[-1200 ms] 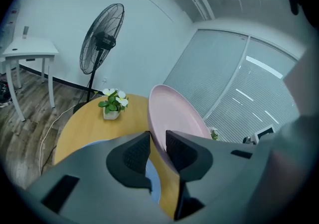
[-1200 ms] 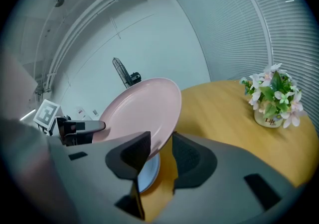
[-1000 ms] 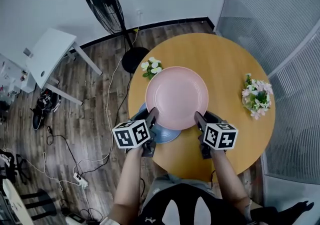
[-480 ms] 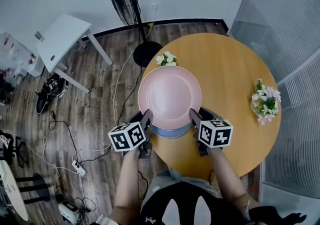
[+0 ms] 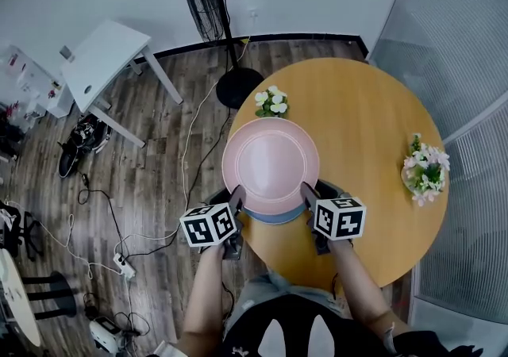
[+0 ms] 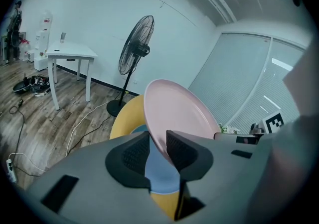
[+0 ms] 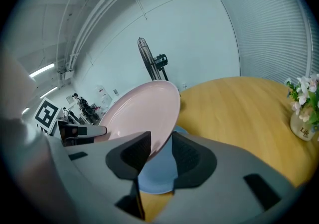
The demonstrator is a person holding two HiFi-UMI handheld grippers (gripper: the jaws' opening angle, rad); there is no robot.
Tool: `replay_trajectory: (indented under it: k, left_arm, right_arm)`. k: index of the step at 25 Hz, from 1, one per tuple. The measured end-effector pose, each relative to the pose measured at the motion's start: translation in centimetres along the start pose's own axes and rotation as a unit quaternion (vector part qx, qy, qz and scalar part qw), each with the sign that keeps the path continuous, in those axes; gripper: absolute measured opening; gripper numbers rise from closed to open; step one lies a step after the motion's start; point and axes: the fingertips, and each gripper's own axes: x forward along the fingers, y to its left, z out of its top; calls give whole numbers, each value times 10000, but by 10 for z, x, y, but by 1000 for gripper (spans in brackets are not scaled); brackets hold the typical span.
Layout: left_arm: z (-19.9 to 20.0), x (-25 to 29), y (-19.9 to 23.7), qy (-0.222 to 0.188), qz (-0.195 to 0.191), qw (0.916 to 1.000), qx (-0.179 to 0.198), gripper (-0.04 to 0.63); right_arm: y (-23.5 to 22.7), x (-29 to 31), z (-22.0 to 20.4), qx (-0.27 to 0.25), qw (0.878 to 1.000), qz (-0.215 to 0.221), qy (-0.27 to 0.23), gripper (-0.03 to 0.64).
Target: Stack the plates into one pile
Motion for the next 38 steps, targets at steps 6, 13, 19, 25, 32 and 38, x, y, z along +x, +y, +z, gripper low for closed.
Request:
replay_trajectory:
  k: [6,13,19,25,32,38]
  left_arm:
    - [-21,13,9,293,137,9995,41,100]
    - [-50,32,18,688,288,9972,67,103]
    - [-70,42,27,992,421,9942,73,107]
    - [-85,47,32,1219,517,9911,120,109]
    - [-99,52,39,1418,618,9878,184,115]
    - [-105,56,40,1553,669,9850,329,121]
  right_arm:
    - [-11,11,-18,-21,9995,-128,282,137]
    - [-27,26,-47,-12,9971,-280,702,138]
    - [-36,39,-67,54,9945,-336,987,137]
    - [-41,44,-83,62,9924,-357,1174,140]
    - [-45,51,-98,-6,9894,-401,1396,141]
    - [-48,54,-102,-183,9889,-454,1400,144]
